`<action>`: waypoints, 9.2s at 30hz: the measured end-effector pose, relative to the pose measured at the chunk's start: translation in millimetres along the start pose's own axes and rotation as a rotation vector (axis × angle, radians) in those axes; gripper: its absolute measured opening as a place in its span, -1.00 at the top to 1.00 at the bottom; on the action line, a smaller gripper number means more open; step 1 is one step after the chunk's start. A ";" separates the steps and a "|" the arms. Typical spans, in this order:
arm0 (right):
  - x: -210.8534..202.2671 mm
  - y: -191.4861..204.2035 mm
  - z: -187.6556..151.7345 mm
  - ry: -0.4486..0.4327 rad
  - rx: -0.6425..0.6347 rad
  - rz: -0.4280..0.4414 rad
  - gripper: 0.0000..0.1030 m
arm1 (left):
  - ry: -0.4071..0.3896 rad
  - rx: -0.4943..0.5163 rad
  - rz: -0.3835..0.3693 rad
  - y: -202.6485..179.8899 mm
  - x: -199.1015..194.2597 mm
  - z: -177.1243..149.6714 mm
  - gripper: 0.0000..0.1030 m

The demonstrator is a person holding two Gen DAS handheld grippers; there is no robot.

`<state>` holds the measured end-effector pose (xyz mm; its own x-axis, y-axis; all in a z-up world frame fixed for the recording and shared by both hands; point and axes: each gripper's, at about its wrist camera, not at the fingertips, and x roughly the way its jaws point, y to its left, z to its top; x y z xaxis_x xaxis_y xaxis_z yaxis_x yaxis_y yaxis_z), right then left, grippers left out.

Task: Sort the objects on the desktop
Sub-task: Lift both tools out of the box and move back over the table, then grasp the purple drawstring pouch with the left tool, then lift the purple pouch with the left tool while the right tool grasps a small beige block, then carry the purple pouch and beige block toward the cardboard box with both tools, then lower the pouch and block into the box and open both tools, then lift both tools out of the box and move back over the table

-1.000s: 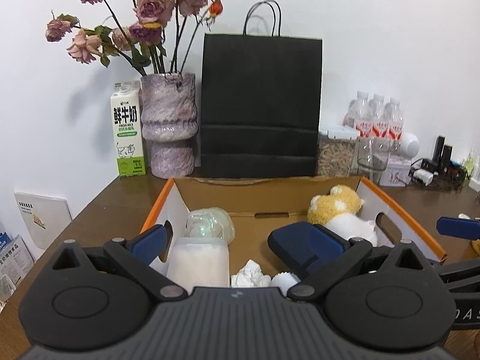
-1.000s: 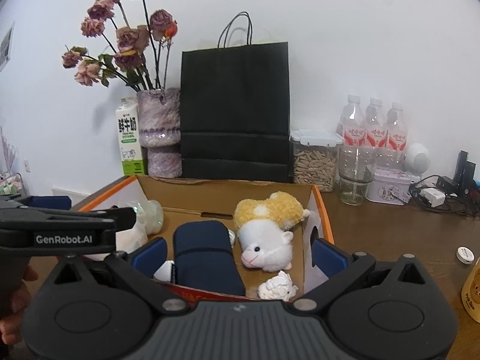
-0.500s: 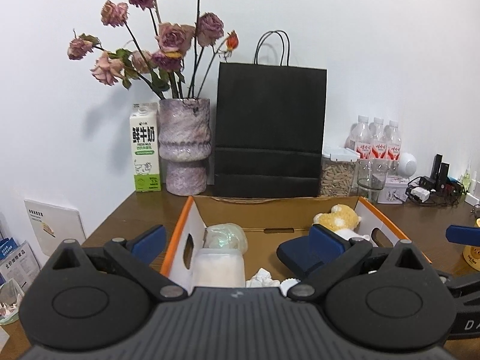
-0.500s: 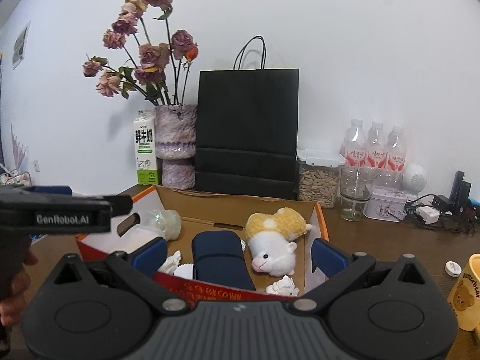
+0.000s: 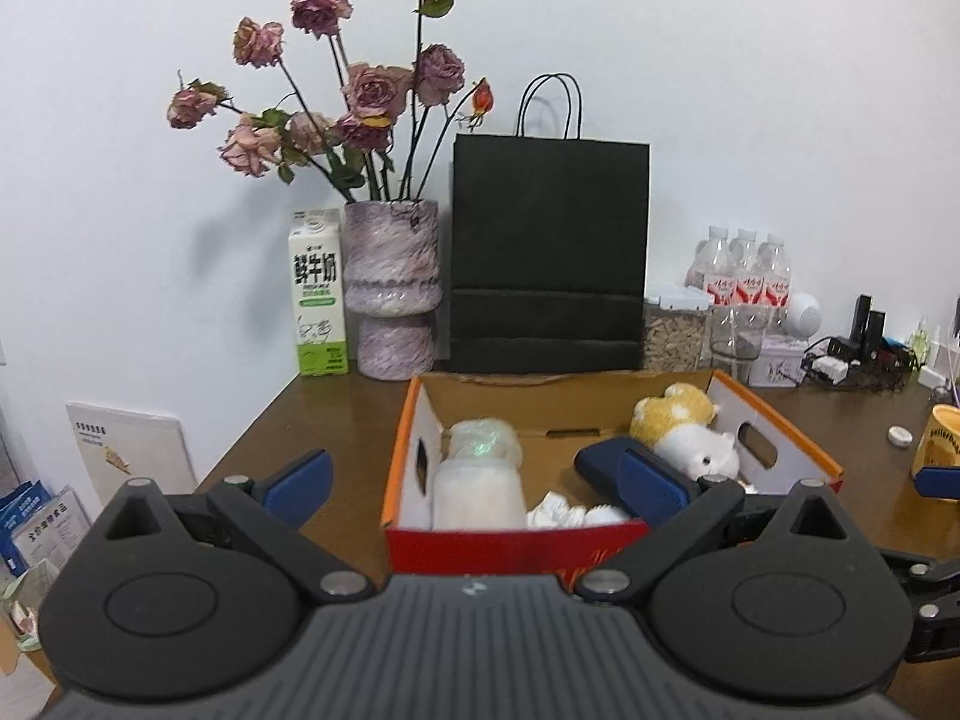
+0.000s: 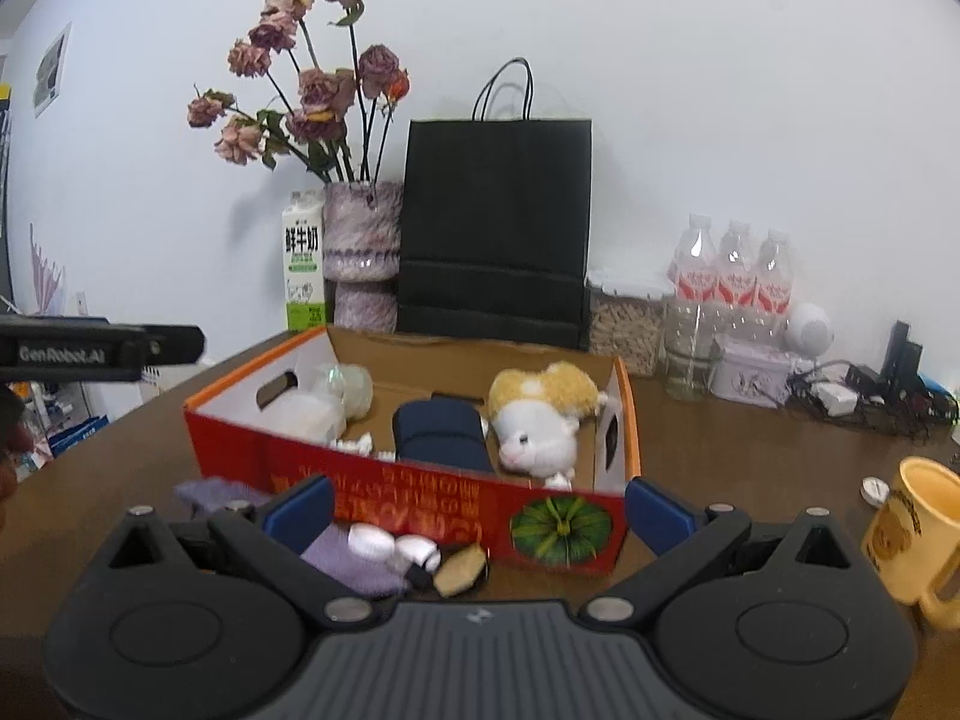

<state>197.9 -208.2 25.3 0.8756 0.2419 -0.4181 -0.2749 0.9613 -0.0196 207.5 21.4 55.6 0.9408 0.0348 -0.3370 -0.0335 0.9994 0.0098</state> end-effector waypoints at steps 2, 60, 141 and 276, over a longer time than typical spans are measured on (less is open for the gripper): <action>-2.7 0.4 -7.6 0.021 0.002 0.003 -1.00 | 0.009 0.001 0.005 4.7 -4.1 -5.8 -1.00; 26.2 -13.2 -39.5 0.164 0.051 -0.026 -1.00 | 0.154 0.349 -0.182 -58.2 45.9 -55.5 -0.60; 39.4 4.3 40.6 -0.064 0.044 0.062 0.79 | -0.107 0.130 -0.138 -47.1 8.5 16.1 0.93; 52.8 51.4 -20.6 0.171 0.039 0.162 -1.00 | 0.195 -0.022 0.020 32.6 15.8 -70.7 -1.00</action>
<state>221.9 -148.8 -16.5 0.7404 0.3710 -0.5606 -0.3881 0.9168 0.0942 197.4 54.4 -15.9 0.8567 0.0517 -0.5132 -0.0610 0.9981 -0.0012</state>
